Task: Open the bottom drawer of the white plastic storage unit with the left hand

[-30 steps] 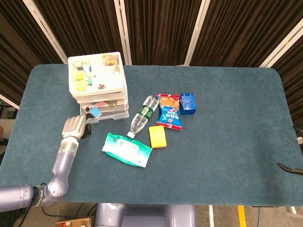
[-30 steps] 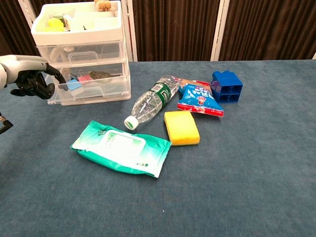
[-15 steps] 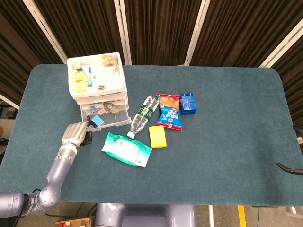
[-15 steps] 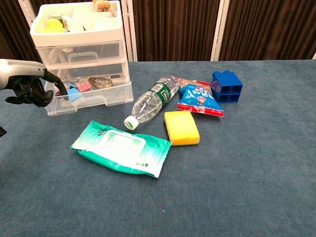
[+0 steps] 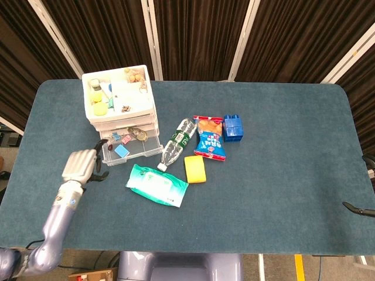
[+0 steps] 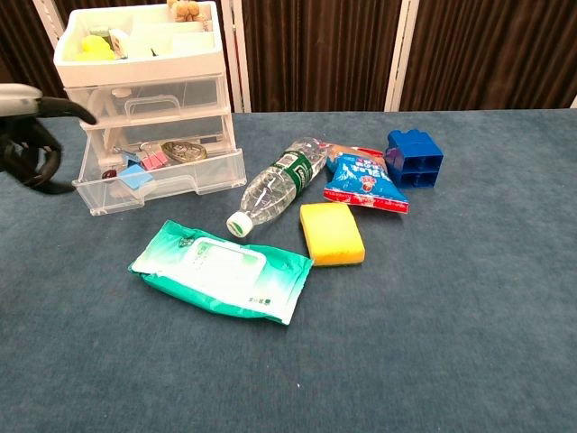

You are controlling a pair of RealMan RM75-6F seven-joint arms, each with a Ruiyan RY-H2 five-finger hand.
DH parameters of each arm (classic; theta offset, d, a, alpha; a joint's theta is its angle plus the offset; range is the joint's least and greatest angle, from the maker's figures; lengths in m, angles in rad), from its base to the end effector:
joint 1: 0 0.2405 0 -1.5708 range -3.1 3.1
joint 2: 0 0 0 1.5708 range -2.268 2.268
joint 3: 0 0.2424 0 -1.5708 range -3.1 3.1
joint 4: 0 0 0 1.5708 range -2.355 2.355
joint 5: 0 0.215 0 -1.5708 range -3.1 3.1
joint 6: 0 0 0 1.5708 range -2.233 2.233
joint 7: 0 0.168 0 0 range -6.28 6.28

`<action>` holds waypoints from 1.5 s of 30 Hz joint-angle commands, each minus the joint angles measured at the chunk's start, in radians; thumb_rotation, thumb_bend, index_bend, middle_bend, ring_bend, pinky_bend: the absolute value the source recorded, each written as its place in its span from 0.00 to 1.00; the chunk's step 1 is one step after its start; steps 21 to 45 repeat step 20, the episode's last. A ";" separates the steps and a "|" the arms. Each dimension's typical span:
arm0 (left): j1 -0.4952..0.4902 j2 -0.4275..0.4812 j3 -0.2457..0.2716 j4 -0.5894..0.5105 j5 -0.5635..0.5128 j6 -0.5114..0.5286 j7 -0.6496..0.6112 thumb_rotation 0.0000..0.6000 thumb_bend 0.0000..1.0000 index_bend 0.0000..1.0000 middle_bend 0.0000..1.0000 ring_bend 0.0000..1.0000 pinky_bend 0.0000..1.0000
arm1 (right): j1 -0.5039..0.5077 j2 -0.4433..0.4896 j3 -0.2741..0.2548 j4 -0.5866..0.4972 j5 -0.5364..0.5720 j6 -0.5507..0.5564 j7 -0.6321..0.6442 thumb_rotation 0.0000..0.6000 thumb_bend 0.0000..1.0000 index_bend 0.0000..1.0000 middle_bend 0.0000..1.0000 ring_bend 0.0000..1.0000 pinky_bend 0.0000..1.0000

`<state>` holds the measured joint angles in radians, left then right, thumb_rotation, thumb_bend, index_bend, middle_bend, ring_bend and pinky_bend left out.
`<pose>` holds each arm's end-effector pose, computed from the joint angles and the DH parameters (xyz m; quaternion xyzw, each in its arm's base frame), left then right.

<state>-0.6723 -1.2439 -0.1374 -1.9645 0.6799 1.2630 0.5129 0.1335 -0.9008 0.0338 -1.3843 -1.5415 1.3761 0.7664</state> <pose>-0.1716 0.3154 0.0604 -0.6262 -0.4923 -0.3099 0.5191 -0.3503 -0.2214 0.2370 0.5397 -0.4982 0.4543 0.5041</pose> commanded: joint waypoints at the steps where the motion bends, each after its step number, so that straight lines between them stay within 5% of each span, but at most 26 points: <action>1: 0.110 0.063 0.086 -0.038 0.158 0.074 -0.084 1.00 0.08 0.03 0.28 0.25 0.47 | 0.001 0.001 -0.001 -0.002 0.000 -0.003 -0.004 1.00 0.12 0.00 0.00 0.00 0.00; 6: 0.237 0.086 0.182 0.031 0.415 0.189 -0.187 1.00 0.08 0.02 0.10 0.06 0.26 | -0.001 -0.002 0.002 0.000 0.004 0.003 -0.019 1.00 0.12 0.00 0.00 0.00 0.00; 12: 0.362 0.084 0.265 0.184 0.605 0.319 -0.213 1.00 0.09 0.00 0.00 0.00 0.12 | -0.002 -0.013 0.010 0.012 0.008 0.018 -0.053 1.00 0.12 0.00 0.00 0.00 0.00; 20: 0.465 0.113 0.274 0.259 0.674 0.396 -0.267 1.00 0.08 0.00 0.00 0.00 0.09 | -0.011 -0.024 0.018 0.026 0.019 0.034 -0.065 1.00 0.12 0.00 0.00 0.00 0.00; 45: 0.465 0.113 0.274 0.259 0.674 0.396 -0.267 1.00 0.08 0.00 0.00 0.00 0.09 | -0.011 -0.024 0.018 0.026 0.019 0.034 -0.065 1.00 0.12 0.00 0.00 0.00 0.00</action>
